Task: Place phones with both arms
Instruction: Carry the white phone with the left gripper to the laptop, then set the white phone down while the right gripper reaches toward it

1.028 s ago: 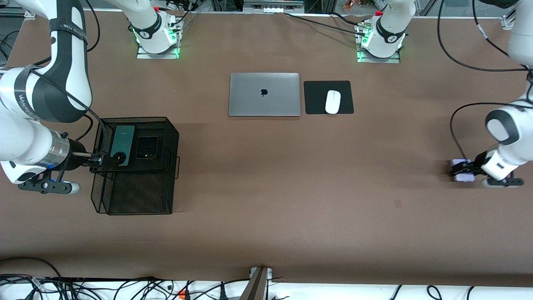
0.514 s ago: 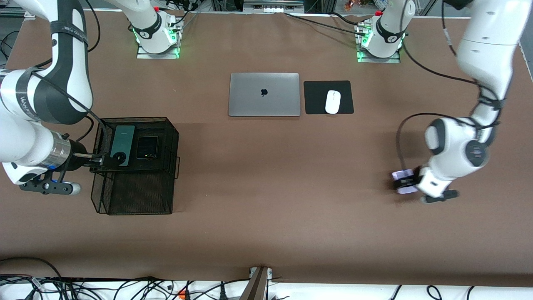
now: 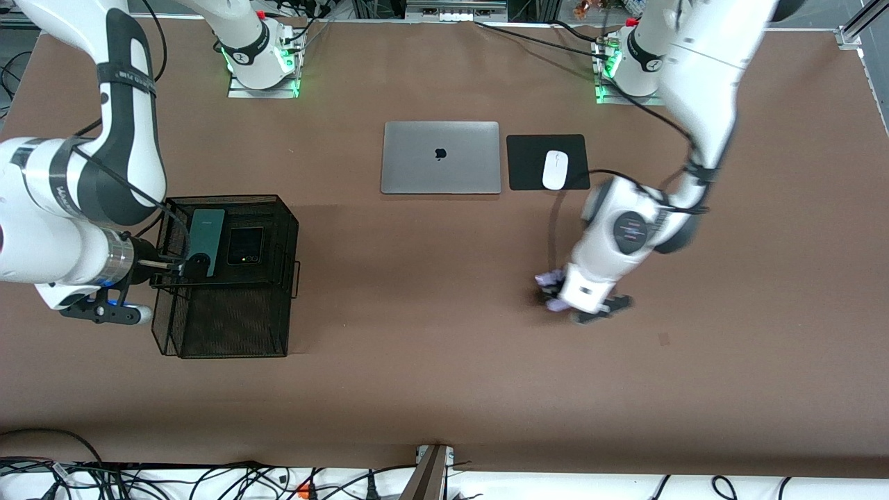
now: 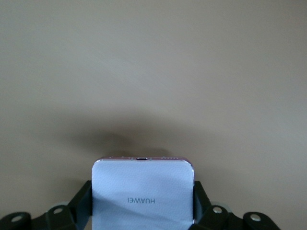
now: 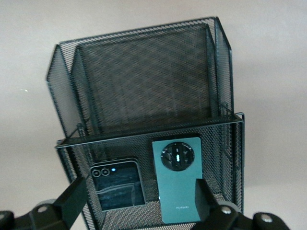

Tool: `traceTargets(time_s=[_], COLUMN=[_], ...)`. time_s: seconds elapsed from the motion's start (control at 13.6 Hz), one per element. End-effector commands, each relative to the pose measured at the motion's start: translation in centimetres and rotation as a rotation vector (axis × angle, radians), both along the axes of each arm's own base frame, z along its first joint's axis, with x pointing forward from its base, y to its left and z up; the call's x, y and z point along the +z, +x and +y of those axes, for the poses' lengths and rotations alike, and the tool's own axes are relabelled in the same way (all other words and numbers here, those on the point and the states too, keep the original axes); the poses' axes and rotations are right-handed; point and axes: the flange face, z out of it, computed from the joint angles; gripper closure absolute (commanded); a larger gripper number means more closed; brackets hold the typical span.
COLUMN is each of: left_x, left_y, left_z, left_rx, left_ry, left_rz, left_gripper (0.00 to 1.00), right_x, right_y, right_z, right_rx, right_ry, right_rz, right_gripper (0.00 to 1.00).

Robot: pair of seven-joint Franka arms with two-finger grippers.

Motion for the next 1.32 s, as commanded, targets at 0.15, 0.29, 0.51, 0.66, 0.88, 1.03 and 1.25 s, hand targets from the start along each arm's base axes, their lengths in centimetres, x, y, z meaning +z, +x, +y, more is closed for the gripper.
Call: traceTargets(time_s=[0.15,0.29,0.51,0.66,0.88,1.03,1.25], left_x=[-1.0,-1.7,-2.2,-2.5,-3.9,-4.0,-1.5], left_y=[-3.1,-4.8,-6.5,-7.0,-7.9,-7.8,-6.4], left_z=[-16.7,-21.3,-25.4,-26.6,-27.2,-27.1,-26.9], left_rx=[-0.127,-0.168,-0.244,-0.261,-0.276,-0.272,-0.258], left_ry=[0.101,0.129,0.168,0.161,0.168,0.169,0.157], left_rz=[-0.024,-0.084,-0.168,-0.182,-0.182,-0.181,-0.219], left_gripper=[1.00,1.00,0.99,0.99,0.74,0.11,0.00], right_x=[0.7,0.7,3.7,5.4,5.2,6.2,5.5], right_y=[-0.5,-1.0,-1.5,-1.9,-1.2,-0.3,0.0], right_z=[-2.6,-3.3,-4.7,-5.7,-4.4,-2.0,0.0], right_rx=[-0.016,-0.020,-0.039,-0.050,-0.049,-0.018,0.031], right_ry=[0.034,0.045,0.056,0.057,0.050,0.052,0.057], right_rz=[0.018,0.059,0.021,-0.006,-0.024,-0.089,-0.120], right_gripper=[0.00,0.00,0.00,0.00,0.00,0.00,0.00])
